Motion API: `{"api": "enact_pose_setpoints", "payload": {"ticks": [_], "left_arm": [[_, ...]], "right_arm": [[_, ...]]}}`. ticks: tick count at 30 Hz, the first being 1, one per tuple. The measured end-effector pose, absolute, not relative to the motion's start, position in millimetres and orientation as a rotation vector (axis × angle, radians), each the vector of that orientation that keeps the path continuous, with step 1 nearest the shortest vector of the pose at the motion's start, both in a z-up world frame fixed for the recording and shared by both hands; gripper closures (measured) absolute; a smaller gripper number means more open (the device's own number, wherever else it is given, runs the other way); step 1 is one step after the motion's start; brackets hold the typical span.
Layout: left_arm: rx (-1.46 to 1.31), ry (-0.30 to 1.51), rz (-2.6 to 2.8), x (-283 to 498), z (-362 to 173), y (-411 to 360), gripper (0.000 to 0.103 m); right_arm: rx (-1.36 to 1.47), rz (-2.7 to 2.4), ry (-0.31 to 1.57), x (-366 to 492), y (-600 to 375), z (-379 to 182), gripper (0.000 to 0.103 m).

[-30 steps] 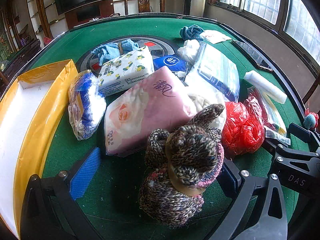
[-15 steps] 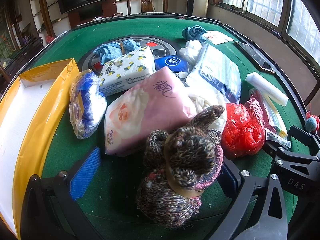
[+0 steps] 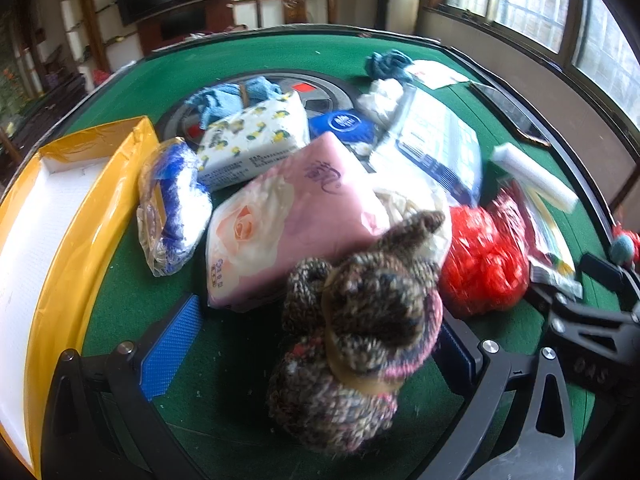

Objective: Organize soft objects
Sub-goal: 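Move the left gripper toward the knitted brown-and-pink hat, then grasp the knitted hat with the left gripper and lift it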

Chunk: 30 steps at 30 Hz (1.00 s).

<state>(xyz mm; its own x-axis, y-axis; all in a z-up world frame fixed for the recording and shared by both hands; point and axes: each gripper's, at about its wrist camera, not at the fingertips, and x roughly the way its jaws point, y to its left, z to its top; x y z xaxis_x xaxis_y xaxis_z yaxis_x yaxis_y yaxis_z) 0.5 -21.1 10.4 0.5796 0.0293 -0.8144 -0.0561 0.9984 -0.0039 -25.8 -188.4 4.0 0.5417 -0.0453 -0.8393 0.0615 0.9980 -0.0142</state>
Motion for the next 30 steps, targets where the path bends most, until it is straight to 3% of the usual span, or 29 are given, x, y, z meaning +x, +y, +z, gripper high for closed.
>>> {"api": "enact_pose_setpoints", "payload": {"ticks": [16,21,30], "left_arm": [[-0.003,0.981,0.007,-6.1,-1.5,-16.0,0.000],[0.031,1.015,-0.096,-18.6,-0.9,-3.7,0.000],[0.020,1.014,-0.043,-20.0,3.1,-0.2,0.000]], "right_arm": [[0.034,-0.089,0.997,-25.1,-188.9,6.0,0.001],[0.024,-0.048,1.115,-26.5,-184.2,10.6,0.001],[0.000,-0.105,1.120,-41.2,-175.9,13.9,0.002]]}}
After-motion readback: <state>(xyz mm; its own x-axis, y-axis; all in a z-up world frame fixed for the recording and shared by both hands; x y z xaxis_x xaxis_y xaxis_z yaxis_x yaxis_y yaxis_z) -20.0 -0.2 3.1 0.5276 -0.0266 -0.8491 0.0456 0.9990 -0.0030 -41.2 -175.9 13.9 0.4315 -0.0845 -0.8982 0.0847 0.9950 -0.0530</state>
